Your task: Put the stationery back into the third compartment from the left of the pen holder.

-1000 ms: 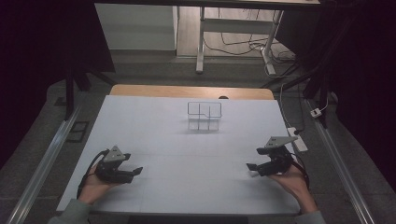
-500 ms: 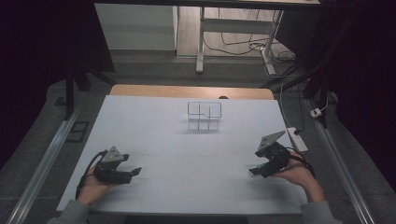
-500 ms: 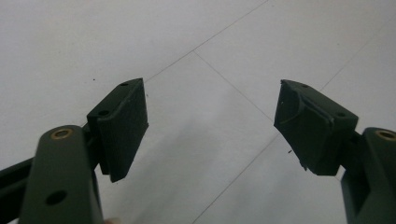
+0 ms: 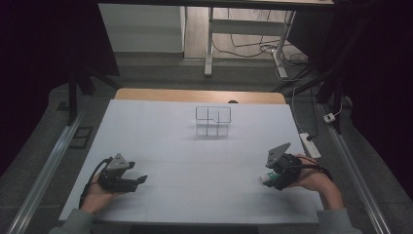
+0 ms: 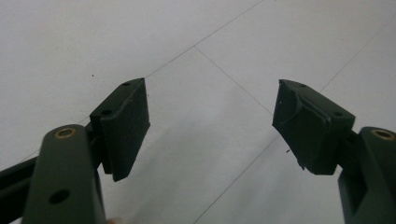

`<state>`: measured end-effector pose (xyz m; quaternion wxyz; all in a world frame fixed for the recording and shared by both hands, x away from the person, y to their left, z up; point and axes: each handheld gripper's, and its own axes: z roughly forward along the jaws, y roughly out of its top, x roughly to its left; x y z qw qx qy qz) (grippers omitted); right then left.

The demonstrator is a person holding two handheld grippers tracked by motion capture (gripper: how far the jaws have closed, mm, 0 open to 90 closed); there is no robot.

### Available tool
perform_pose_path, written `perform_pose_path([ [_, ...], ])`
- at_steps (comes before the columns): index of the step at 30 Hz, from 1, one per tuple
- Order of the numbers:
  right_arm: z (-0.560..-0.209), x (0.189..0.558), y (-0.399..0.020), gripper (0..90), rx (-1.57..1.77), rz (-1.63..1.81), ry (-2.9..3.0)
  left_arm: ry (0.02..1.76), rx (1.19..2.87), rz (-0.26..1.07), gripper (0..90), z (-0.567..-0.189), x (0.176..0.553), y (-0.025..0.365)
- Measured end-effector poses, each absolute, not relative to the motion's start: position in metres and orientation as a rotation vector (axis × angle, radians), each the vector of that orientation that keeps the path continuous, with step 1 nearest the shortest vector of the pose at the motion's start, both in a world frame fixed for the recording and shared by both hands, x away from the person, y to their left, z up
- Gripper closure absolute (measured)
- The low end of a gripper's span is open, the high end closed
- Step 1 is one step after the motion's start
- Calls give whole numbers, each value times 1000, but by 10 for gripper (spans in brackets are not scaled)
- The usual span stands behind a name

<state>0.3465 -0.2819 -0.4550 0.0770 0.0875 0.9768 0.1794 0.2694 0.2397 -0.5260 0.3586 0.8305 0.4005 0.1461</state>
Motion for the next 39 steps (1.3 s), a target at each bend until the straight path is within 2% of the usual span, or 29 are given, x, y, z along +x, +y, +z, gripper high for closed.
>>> perform_pose_path([
  [27,-487,355,-274,473,120,259,2932,1030,2156,371,274,-527,269,239],
  [39,-487,353,-274,633,14,283,2952,1023,2162,376,275,-527,268,237],
])
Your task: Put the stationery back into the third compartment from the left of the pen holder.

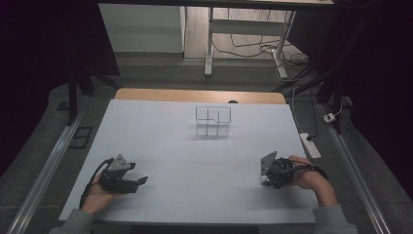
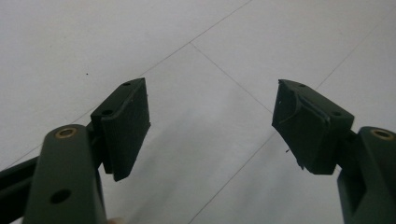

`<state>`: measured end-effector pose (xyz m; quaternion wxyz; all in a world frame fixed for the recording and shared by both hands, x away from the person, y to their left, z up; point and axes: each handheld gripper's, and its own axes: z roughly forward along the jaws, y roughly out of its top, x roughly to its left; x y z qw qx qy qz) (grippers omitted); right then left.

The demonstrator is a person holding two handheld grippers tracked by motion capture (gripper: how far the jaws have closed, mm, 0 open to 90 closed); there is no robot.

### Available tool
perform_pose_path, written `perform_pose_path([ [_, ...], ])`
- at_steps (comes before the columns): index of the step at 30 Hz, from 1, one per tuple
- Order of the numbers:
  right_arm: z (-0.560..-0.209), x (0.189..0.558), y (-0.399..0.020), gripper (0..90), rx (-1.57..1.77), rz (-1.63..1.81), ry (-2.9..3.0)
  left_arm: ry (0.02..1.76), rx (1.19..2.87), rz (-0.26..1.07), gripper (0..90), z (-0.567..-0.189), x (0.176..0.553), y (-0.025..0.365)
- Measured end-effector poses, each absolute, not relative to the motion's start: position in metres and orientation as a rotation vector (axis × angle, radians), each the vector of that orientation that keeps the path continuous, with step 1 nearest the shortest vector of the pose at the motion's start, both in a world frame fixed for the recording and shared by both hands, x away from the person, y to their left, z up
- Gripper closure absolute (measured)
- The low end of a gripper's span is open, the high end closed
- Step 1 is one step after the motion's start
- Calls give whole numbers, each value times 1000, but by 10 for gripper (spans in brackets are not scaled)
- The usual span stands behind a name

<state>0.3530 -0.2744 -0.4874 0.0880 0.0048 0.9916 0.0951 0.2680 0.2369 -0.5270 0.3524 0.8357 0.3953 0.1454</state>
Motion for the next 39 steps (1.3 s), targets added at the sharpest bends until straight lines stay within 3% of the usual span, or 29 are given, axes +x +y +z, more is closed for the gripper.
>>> perform_pose_path([
  [13,-476,351,-280,647,32,432,2896,1029,2158,379,276,-527,268,238],
  [39,-444,370,-277,647,672,909,2697,1030,2161,375,276,-528,269,238],
])
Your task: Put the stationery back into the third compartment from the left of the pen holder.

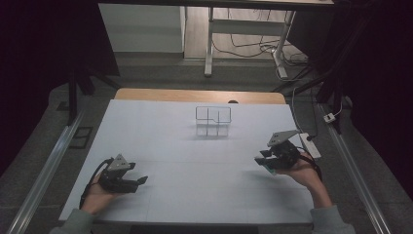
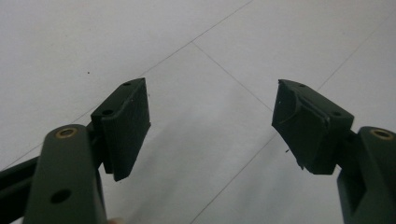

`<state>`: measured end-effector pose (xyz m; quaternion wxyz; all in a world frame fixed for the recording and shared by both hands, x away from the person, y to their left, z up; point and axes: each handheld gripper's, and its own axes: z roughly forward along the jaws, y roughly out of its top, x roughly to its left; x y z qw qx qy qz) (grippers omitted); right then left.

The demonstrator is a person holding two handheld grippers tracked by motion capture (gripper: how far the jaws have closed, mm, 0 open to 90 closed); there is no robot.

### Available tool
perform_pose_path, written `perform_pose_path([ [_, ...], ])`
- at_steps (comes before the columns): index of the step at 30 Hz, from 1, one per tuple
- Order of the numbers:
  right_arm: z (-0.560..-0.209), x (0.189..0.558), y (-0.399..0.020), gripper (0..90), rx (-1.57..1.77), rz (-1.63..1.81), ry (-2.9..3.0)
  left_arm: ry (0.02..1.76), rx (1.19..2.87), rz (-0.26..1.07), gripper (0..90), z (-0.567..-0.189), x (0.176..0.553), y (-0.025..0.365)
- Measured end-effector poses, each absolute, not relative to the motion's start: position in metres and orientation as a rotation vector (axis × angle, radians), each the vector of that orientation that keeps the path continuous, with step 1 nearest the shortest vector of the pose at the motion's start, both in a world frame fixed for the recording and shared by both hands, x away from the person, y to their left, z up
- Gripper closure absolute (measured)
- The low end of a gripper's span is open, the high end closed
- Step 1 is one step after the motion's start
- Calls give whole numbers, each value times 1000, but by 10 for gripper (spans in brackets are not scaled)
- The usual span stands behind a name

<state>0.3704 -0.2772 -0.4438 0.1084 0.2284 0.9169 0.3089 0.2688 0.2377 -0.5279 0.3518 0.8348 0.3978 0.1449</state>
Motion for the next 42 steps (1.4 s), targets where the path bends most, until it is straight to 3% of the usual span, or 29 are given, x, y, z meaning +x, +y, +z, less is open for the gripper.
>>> perform_pose_path([
  [15,-440,379,-277,647,930,1120,2566,1031,2156,379,276,-528,269,238],
  [42,-435,391,-246,646,960,1295,2358,1028,2154,384,275,-528,269,239],
])
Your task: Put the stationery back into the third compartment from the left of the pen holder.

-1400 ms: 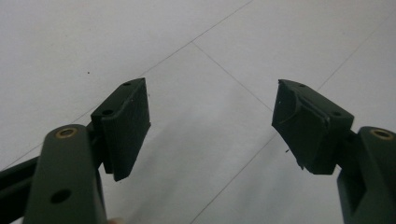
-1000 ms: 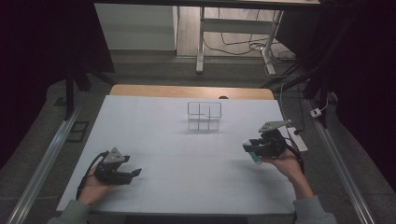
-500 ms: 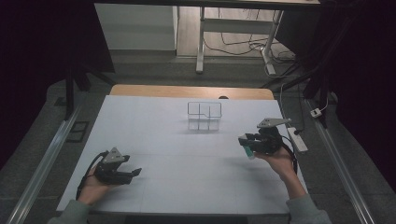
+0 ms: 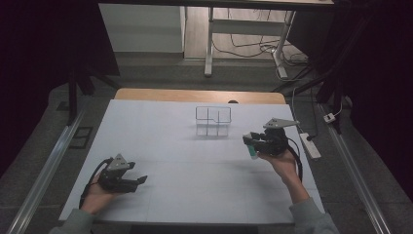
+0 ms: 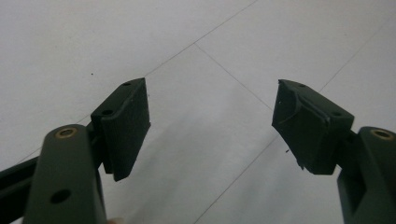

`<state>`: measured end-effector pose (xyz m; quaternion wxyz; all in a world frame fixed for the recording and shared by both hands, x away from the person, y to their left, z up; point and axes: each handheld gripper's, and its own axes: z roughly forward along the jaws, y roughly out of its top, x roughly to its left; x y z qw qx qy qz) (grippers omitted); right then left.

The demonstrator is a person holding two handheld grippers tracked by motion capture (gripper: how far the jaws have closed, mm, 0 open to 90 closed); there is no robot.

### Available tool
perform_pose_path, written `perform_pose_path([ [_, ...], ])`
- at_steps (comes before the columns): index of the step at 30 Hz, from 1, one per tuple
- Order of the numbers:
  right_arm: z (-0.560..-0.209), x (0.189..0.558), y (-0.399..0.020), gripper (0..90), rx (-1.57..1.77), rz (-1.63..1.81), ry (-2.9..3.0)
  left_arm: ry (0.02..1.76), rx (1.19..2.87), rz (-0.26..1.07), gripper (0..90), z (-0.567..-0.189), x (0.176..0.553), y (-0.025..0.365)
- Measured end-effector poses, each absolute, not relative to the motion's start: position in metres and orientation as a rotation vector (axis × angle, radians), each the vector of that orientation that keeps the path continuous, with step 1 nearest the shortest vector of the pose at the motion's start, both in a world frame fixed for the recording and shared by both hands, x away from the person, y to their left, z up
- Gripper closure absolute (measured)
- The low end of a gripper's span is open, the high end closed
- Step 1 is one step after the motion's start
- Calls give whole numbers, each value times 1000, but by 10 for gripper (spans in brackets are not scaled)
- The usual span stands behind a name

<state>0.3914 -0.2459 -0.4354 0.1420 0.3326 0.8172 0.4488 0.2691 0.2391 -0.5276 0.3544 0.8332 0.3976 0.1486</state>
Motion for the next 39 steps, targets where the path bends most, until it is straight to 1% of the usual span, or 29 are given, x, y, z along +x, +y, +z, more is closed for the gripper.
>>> perform_pose_path([
  [39,-415,415,-207,646,935,1492,2176,1035,2147,397,275,-527,269,241],
])
